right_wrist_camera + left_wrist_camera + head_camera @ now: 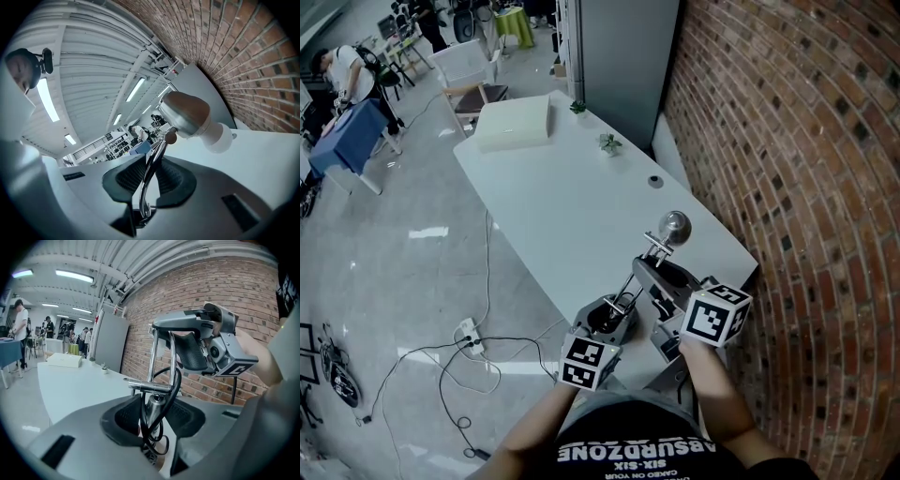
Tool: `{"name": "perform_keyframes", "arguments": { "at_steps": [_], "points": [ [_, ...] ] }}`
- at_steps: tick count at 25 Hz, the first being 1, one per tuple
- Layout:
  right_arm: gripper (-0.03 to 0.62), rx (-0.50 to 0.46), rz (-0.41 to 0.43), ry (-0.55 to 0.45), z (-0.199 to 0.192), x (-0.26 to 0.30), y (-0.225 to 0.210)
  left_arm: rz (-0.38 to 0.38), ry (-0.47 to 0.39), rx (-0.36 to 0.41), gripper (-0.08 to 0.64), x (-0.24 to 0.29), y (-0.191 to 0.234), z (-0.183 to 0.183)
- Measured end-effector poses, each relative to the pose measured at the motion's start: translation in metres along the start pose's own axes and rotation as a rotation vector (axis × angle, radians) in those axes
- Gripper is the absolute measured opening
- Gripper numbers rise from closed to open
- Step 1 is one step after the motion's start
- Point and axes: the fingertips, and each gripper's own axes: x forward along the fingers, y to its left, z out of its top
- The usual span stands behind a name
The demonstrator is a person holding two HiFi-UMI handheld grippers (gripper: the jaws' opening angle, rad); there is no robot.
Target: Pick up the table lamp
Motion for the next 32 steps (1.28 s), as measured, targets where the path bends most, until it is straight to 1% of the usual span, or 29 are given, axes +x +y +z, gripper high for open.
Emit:
{"name": "perform_keyframes", "arguments": {
  "at_steps": [3, 8, 12, 18, 32],
  "points": [
    [0.058, -0.01, -0.007, 0.01, 0.0, 0.001, 0.003, 0.006, 0.001, 0.01, 0.141, -0.002, 0.004, 0.001],
    [0.054, -0.02, 0.005, 0.01, 0.004, 0.002, 0.008, -0.001, -0.008, 0.022, 0.141, -0.001, 0.005, 0.005],
    [0.054, -0.026, 0.008, 0.0, 0.011, 0.001, 0.013, -0.009, -0.025, 0.026, 0.141, -0.003, 0.004, 0.013],
    [0.054, -0.028, 0.011, -0.014, 0.018, -0.001, 0.017, -0.006, -0.041, 0.053, 0.141, -0.006, 0.007, 0.022],
    [0.058, -0.06, 0.045, -0.045, 0.038, 0.0, 0.036, 0.005, -0.043, 0.074, 0.14, -0.018, 0.01, 0.046]
  ]
}}
